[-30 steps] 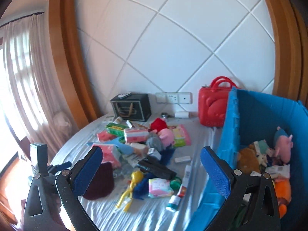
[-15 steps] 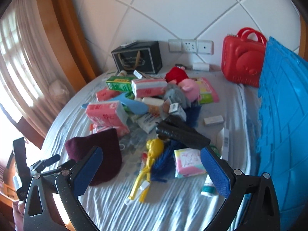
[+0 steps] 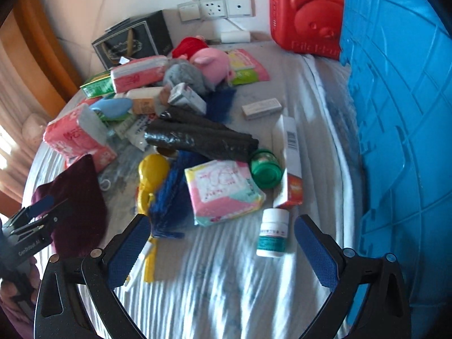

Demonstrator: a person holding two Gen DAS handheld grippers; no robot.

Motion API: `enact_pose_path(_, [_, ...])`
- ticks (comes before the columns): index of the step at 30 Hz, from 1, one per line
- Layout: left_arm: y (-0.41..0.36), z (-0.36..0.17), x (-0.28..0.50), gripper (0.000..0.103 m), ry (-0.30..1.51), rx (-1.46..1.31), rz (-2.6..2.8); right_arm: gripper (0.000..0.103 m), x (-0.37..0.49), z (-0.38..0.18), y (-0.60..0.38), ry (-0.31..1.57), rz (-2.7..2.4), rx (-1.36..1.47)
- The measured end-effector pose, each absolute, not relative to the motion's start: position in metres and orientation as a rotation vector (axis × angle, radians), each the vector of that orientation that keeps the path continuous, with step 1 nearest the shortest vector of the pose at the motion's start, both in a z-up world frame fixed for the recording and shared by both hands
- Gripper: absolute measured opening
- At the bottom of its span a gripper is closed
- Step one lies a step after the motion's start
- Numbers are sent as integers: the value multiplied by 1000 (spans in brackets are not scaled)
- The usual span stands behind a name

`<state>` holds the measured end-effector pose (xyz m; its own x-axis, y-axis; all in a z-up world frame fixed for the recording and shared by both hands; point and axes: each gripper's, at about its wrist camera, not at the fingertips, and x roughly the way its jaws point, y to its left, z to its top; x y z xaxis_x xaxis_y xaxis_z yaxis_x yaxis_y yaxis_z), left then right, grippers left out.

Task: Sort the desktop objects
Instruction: 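Grasp the yellow duck-shaped clip with the left tool while the right tool grasps the pink pad pack, then carry the yellow clip and pink pack into the blue crate and open both tools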

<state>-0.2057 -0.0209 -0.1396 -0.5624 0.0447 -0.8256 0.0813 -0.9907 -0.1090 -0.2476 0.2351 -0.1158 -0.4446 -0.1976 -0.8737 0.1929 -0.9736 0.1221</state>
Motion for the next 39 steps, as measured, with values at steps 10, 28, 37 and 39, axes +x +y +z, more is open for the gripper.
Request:
enact_pose_path(10, [42, -196, -281, 47, 118, 1694, -2754, 103, -270, -128, 255, -86, -2484, 1564])
enact_pose_path(28, [12, -149, -245, 23, 183, 1544, -2836, 96, -311, -201, 194, 237, -2342, 1650])
enact_pose_path(37, [1, -98, -213, 23, 188, 1309, -2930, 78, -283, -155, 193, 204, -2388, 1522])
enact_pose_path(39, [3, -84, -206, 23, 177, 1253, -2955, 77, -271, -132, 193, 208, -2426, 1442])
